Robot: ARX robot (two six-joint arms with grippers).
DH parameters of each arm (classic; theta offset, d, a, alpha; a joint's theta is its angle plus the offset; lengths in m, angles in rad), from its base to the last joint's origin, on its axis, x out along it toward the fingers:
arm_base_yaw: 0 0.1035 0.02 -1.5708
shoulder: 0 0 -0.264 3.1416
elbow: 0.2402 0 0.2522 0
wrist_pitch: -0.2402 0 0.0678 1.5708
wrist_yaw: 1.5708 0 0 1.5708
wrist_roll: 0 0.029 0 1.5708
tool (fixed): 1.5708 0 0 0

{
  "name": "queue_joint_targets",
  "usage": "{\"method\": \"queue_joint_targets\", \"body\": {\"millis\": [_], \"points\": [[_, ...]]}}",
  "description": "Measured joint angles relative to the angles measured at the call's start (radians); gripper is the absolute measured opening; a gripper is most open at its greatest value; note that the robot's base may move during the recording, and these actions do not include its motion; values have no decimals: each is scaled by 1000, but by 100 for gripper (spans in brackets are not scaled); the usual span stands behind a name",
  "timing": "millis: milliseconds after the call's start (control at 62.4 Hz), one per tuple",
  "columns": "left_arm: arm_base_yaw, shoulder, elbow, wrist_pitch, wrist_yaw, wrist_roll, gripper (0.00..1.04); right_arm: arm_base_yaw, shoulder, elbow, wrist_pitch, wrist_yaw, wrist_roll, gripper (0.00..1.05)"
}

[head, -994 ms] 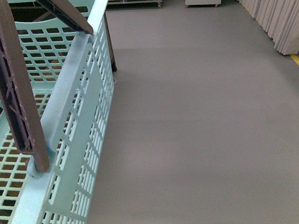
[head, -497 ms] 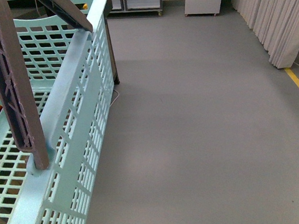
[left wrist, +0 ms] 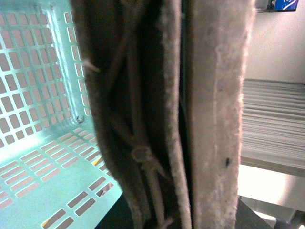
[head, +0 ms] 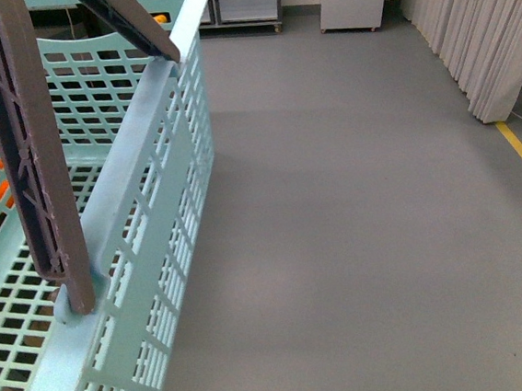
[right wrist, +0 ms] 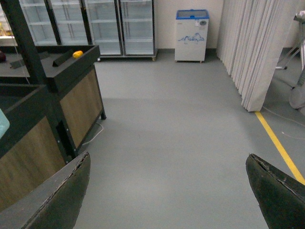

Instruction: Pick lemon and mango into basket

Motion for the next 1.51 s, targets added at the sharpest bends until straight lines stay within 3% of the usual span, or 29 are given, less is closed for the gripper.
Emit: {"method": "queue_joint_targets", "body": {"millis": [1507], "points": [[4, -1, -2, 0, -20, 4, 17, 0, 0, 0, -1, -4, 0, 96]]}}
